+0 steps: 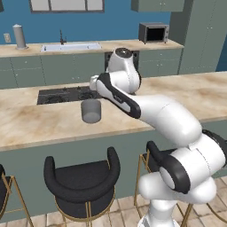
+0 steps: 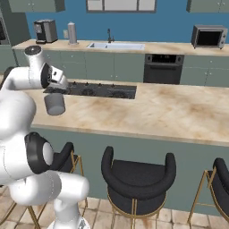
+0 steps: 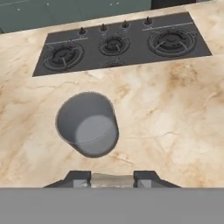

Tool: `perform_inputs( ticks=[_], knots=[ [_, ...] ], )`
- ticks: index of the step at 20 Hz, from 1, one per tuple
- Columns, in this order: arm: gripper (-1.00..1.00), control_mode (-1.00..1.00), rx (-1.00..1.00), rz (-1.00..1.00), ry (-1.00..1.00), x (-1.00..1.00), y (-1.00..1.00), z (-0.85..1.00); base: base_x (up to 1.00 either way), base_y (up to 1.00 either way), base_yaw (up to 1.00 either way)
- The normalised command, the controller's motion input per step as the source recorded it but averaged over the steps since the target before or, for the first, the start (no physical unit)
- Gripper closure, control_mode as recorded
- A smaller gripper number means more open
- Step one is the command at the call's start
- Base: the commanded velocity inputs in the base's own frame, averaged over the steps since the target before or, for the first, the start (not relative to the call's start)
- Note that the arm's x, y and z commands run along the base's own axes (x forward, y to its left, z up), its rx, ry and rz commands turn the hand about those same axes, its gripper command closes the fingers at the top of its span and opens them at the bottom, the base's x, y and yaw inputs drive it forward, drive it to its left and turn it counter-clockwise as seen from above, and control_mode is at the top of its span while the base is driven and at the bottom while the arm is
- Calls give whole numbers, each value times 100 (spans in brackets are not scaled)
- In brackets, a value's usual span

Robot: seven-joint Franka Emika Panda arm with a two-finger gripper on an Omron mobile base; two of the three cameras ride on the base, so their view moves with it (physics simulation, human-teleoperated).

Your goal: There are four ice cubes in the ice bowl. Place two ice cubes in each glass of water.

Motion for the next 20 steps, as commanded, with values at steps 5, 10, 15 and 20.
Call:
perform_inputs(
  ticks=[5,10,15,20],
  knots=[
    [100,-100,0,0,3,0,18,0,0,0,0],
    [100,-100,2,0,-1,0,33,0,0,0,0],
    [100,-100,1,0,0,0,11,0,0,0,0],
    [100,-100,6,0,8,5,-14,0,0,0,0]
  ],
)
